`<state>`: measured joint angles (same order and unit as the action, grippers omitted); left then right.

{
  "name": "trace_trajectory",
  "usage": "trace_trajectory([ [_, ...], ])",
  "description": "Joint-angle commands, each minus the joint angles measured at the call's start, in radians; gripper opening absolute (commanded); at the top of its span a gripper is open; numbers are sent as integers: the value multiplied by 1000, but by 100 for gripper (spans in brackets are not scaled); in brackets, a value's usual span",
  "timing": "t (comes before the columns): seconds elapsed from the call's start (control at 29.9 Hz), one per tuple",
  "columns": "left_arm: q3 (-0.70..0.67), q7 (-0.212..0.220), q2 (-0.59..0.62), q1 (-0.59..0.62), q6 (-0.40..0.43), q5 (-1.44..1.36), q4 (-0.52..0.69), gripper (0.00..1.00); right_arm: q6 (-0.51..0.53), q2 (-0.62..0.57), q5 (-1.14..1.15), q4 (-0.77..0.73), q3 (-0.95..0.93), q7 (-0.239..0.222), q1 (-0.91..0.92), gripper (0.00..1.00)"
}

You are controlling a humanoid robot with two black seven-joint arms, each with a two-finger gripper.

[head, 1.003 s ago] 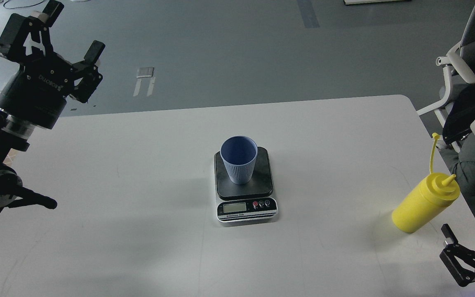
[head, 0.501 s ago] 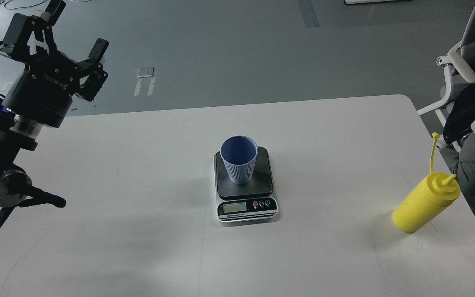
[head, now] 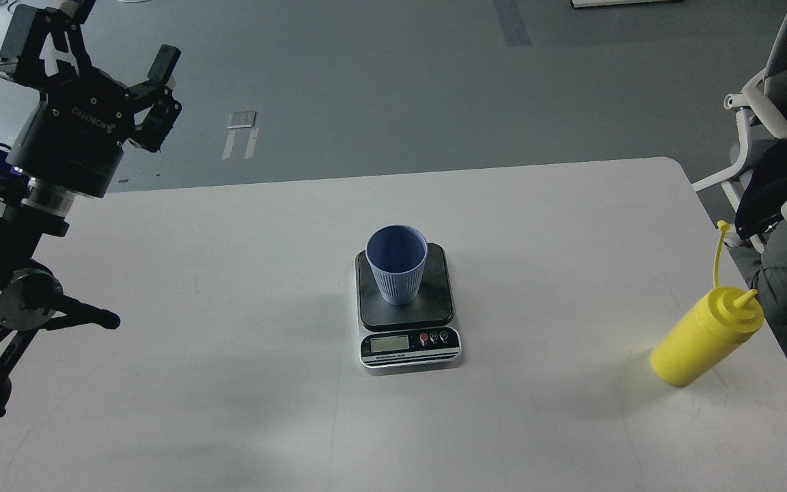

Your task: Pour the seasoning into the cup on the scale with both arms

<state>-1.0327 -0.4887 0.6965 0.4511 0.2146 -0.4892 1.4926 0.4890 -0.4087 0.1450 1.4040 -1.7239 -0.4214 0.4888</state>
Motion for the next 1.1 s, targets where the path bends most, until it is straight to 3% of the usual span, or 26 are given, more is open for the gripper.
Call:
trace_trajectory([
  [0.0, 2, 0, -52, 44, 11, 0, -24, 99, 0, 132, 63, -52, 82, 1, 100, 99],
  [0.3, 8, 0, -159, 44, 34, -5, -63, 99, 0, 409, 152, -171, 95, 10, 160, 99],
  [0.67, -15, 0, -379, 43, 40, -17, -198, 99, 0, 409, 200, -224, 102, 12, 103, 100],
  [1.07, -12, 0, -523, 43, 78, -19, -311, 99, 0, 409, 283, -217, 170, 13, 24, 100],
])
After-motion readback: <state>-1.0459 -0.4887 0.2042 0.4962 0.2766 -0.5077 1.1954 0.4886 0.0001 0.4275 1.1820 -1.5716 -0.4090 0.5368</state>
